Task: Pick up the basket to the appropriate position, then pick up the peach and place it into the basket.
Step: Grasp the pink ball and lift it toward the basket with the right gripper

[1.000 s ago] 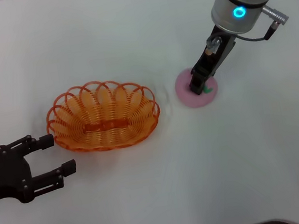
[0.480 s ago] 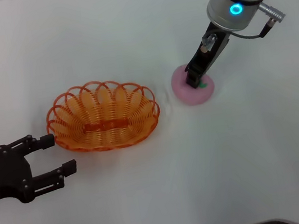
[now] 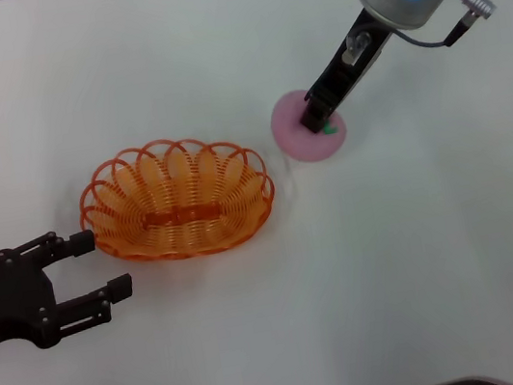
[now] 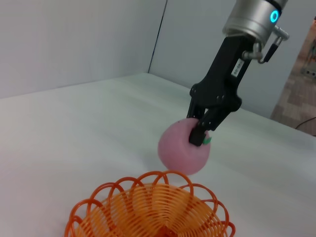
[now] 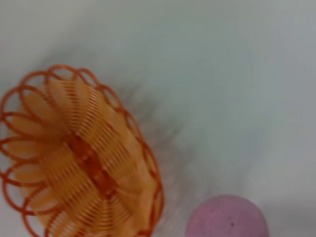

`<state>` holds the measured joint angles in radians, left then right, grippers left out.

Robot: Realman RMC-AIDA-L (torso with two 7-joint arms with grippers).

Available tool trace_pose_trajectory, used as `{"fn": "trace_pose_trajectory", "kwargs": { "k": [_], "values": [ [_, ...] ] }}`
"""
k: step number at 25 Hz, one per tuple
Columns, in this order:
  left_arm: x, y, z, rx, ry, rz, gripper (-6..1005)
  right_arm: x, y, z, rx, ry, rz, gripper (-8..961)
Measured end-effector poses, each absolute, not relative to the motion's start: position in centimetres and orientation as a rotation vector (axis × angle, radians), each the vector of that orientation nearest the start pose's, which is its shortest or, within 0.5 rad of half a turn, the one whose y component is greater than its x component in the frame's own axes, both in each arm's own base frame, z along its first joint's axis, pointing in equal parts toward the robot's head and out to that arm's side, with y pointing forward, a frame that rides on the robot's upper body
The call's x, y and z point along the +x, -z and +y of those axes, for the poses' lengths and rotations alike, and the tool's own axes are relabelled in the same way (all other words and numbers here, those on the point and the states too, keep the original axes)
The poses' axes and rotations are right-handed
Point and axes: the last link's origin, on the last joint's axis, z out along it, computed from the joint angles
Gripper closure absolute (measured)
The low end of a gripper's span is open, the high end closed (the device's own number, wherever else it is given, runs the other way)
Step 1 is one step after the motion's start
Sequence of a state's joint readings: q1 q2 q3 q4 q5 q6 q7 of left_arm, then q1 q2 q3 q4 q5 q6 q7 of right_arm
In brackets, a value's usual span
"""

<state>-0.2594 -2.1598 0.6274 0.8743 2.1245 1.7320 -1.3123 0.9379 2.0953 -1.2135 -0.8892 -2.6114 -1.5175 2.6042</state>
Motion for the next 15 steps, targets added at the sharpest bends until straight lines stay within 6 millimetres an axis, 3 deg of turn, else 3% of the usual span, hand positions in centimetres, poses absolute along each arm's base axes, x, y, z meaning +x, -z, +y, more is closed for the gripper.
{"fn": "trace_pose_trajectory", "kwargs": {
  "k": [8,15],
  "values": [
    [-31.1,-0.5,24.2,-2.74,0.61,-0.697,208,15.1,2.1,39.2,-2.715,0.38,1.11,843],
    [-31.1,-0.5,24.2,-2.744,0.613,-0.695,207,13.9,1.4,38.4,-2.834,0.238,1.071,842]
  ]
}}
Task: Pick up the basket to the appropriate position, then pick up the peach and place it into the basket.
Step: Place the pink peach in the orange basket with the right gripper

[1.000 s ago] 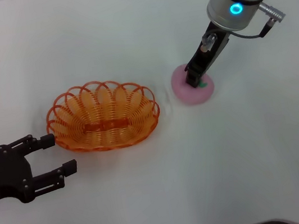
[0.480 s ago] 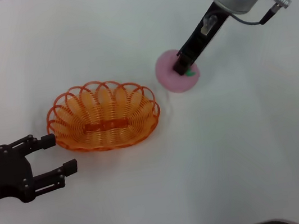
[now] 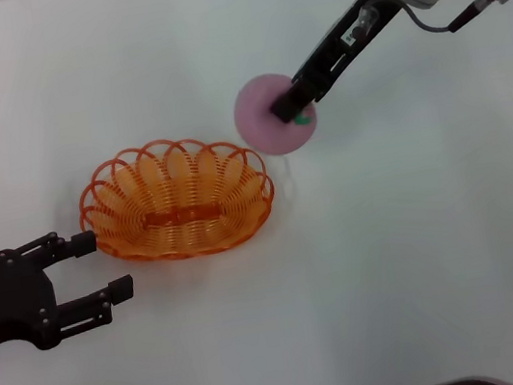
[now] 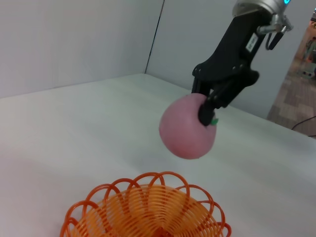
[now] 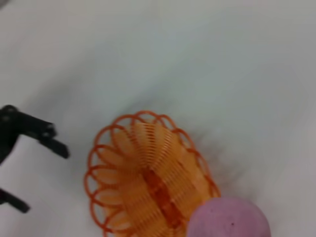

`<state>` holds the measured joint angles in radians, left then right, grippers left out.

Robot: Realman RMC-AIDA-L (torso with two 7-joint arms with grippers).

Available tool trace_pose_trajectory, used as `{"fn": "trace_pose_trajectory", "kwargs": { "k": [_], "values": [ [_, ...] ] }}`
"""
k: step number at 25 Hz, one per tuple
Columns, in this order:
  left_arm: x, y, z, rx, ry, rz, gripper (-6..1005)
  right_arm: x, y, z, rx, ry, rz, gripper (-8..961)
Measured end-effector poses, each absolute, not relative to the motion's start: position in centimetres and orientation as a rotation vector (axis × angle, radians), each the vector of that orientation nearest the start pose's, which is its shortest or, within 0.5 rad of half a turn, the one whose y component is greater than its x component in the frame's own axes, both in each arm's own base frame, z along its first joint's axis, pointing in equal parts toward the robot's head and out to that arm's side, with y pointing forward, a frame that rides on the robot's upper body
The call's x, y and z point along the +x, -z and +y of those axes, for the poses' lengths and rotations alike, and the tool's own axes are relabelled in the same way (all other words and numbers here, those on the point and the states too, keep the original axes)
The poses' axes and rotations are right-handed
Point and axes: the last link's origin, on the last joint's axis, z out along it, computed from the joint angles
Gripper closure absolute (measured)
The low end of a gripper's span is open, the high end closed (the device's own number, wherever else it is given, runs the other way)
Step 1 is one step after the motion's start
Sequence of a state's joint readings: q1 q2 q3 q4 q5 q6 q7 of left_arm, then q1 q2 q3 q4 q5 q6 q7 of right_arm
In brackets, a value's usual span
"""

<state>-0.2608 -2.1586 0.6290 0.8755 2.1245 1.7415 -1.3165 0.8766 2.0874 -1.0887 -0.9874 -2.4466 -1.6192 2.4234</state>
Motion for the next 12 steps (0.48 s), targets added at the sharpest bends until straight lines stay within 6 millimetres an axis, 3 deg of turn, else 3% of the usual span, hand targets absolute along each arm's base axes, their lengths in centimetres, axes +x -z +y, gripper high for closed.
{"fn": "trace_pose_trajectory", "kwargs": {
  "k": [12],
  "values": [
    [-31.1,-0.6,24.2,-2.745,0.614,-0.697,207,12.7,2.1,37.3,-2.997,0.1,0.978,843]
  ]
}}
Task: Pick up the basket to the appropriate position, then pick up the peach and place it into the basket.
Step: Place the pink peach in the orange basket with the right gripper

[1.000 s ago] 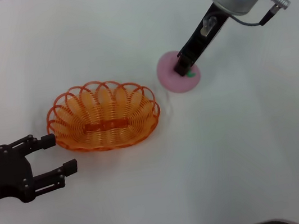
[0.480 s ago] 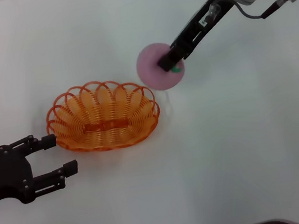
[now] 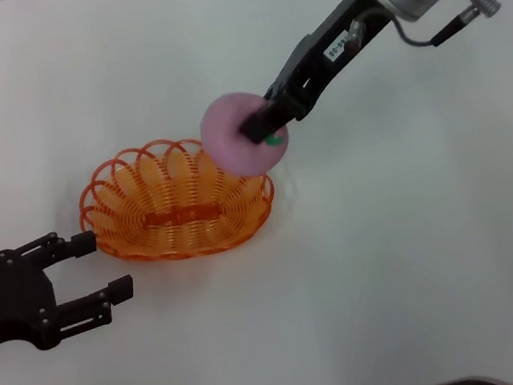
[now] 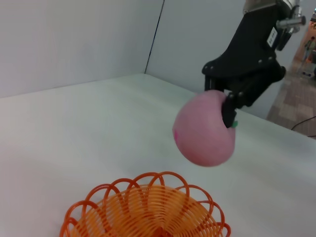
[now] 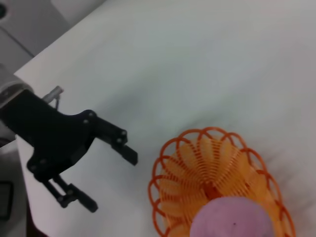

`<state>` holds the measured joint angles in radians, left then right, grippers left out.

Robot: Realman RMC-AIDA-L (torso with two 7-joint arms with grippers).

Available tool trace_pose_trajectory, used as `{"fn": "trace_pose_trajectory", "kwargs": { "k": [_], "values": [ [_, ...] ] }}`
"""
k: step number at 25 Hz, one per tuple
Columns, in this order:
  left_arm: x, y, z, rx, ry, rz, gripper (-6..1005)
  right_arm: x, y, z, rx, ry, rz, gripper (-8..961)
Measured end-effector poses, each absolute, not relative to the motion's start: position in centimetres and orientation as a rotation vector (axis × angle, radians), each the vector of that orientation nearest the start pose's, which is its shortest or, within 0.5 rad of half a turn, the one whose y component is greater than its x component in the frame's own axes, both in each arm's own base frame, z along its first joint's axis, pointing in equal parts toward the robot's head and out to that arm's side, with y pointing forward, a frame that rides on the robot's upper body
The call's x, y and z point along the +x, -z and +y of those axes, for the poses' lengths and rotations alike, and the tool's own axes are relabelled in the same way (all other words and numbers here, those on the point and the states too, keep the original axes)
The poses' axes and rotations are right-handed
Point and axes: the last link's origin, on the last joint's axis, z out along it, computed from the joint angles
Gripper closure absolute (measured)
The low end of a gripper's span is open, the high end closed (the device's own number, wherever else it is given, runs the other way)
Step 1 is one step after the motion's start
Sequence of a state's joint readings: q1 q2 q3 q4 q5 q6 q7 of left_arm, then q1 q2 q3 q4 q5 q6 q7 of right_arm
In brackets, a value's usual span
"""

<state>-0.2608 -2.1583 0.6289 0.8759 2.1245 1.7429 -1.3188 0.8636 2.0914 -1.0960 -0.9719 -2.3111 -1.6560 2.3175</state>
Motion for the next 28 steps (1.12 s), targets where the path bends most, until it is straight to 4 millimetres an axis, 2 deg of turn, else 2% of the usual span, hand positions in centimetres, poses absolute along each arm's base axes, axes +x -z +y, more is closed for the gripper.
{"fn": "trace_pose_trajectory", "kwargs": {
  "k": [6,15,21,28],
  "values": [
    [-31.1,-0.6,24.1,-2.747,0.611,-0.699,208,12.5,3.8,36.6,-3.073,0.072,0.959,843],
    [-31.3,-0.7,24.0,-2.746,0.598,-0.699,208,13.2,5.8,36.9,-3.072,0.071,0.86,842],
    [-31.4,-0.8,24.0,-2.745,0.592,-0.695,207,13.2,6.9,37.2,-3.079,-0.008,0.791,842],
    [-31.5,-0.8,23.9,-2.741,0.59,-0.698,207,13.9,8.0,37.2,-3.057,0.041,0.758,836]
  ]
}}
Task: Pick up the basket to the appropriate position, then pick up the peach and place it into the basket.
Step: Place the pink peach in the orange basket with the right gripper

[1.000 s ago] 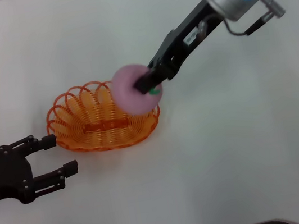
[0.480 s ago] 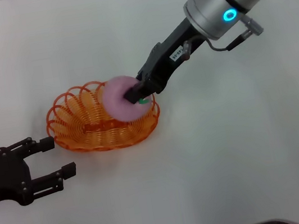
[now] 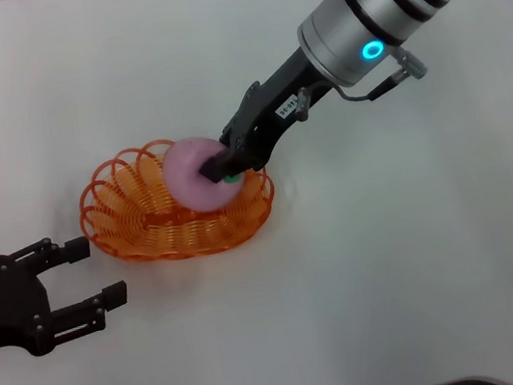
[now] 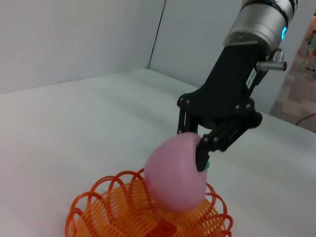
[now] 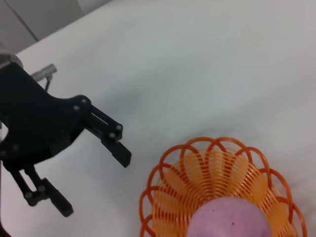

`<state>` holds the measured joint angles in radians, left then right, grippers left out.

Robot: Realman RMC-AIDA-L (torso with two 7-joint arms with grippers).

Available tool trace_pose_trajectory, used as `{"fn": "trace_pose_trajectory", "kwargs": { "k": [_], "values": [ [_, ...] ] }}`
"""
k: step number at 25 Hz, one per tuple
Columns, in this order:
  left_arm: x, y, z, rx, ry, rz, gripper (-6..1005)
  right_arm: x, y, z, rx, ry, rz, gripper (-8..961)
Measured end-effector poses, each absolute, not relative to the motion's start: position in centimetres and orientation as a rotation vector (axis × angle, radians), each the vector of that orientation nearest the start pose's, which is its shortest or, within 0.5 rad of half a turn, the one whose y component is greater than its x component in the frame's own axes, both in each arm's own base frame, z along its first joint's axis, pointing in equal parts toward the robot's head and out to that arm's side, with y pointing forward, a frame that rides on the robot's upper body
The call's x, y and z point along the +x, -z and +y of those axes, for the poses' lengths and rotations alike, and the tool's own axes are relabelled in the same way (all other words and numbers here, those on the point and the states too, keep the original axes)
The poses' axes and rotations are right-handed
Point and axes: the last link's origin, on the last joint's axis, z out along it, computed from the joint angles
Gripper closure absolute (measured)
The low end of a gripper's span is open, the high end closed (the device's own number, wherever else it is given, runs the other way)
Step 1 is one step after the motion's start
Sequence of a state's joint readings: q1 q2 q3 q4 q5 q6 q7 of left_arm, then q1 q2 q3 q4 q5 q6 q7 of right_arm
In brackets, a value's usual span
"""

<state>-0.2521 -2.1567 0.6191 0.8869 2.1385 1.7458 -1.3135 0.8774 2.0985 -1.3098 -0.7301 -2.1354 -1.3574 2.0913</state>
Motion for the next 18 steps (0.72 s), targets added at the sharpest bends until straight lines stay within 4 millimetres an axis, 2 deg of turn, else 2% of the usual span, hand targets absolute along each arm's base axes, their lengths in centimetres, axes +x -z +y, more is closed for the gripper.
{"fn": "trace_pose_trajectory", "kwargs": {
  "k": [4,9,18],
  "values": [
    [-31.5,-0.85,23.85,-2.74,0.59,-0.7,207,14.18,8.33,37.23,-3.051,0.06,0.753,832],
    [-31.49,-0.84,23.87,-2.739,0.592,-0.705,207,14.26,8.36,37.43,-3.033,0.038,0.76,702],
    [-31.51,-0.84,23.84,-2.738,0.592,-0.705,208,14.25,8.27,37.42,-3.036,0.0,0.764,411]
  ]
}}
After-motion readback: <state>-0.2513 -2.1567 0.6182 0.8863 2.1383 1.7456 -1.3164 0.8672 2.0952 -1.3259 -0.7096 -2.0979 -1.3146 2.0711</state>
